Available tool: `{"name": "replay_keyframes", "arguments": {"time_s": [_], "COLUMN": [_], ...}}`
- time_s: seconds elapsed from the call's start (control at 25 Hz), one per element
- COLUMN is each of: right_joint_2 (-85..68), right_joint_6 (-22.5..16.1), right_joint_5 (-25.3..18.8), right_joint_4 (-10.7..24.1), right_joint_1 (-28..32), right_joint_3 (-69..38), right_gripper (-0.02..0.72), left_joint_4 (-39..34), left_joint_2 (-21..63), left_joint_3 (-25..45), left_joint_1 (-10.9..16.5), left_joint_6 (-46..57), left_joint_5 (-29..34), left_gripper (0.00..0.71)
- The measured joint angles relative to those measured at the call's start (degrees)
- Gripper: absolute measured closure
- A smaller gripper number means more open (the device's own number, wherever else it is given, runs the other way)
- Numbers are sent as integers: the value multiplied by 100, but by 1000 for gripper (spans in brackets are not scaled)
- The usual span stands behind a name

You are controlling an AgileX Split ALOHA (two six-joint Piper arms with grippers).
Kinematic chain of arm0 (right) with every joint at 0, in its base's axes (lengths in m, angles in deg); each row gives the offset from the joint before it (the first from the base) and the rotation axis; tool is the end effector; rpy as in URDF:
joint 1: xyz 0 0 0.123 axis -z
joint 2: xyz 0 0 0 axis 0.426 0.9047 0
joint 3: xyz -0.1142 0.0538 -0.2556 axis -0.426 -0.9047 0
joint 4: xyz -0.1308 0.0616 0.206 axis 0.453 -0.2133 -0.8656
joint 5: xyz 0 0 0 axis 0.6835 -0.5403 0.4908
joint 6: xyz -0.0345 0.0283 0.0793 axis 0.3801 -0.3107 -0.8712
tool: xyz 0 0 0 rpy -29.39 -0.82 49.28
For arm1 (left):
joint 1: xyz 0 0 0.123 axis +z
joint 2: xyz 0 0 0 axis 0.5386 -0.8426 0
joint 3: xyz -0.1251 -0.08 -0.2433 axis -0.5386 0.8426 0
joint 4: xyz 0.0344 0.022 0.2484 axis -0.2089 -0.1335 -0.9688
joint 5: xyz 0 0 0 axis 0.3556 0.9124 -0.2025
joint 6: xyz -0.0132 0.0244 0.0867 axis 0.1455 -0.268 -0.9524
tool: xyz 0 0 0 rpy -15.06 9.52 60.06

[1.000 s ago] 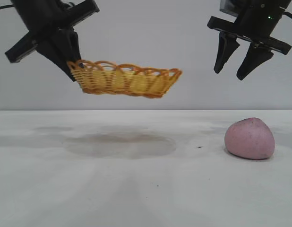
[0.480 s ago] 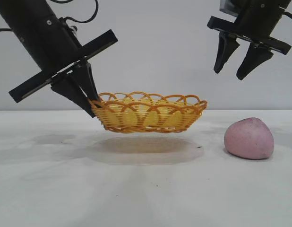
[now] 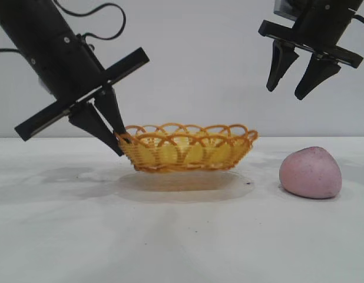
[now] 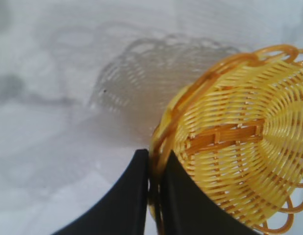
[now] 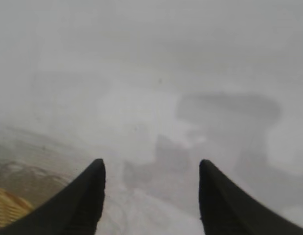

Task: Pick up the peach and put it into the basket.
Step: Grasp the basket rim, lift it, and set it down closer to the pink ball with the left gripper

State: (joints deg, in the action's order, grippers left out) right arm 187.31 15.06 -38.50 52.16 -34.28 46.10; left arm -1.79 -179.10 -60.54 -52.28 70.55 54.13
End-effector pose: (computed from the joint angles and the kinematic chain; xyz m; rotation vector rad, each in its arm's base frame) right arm 0.4279 0.0975 0.2132 -0.2744 2.6579 0.4921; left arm 0.3444 -0.1645 0.1401 -0.2928 2.8100 -0.8693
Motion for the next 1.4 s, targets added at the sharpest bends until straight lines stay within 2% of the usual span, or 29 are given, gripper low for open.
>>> {"name": "replay_keyframes", "arguments": {"time_s": [0.08,0.12,0.16,0.36,0.44,0.56,0.6,0.64,0.72,0.92,1.24,1.4], "right_joint_2": [0,0,0,0,0,0,0,0,0,0,0,0], "right_joint_6": [0,0,0,0,0,0,0,0,0,0,0,0], "right_joint_5": [0,0,-14,-28,-28,-53,-68,-68,-77,-81,-107,-141], "right_joint_4": [0,0,0,-10,-10,-10,-10,-10,-10,-10,-10,-10], "right_joint_1": [0,0,0,0,0,0,0,0,0,0,0,0], "right_joint_3": [0,0,0,0,0,0,0,0,0,0,0,0], "right_gripper": [347,347,347,347,347,347,347,347,347,347,347,347], "left_joint_4": [2,12,41,184,217,239,139,31,-342,-1714,-3929,-5070], "left_joint_2": [-2,-26,-37,-37,-37,-37,-25,-9,107,454,613,613], "left_joint_3": [0,0,0,0,0,0,0,0,0,-88,-1144,-1353], "left_joint_1": [-14,-14,-14,-14,-14,-14,-14,-14,-14,-14,-14,-14], "left_joint_6": [8,23,21,41,41,41,41,41,41,51,119,348], "left_joint_5": [0,0,0,0,0,84,126,180,268,707,2136,2448], "left_gripper": [710,646,646,345,272,275,275,233,249,249,249,249]}}
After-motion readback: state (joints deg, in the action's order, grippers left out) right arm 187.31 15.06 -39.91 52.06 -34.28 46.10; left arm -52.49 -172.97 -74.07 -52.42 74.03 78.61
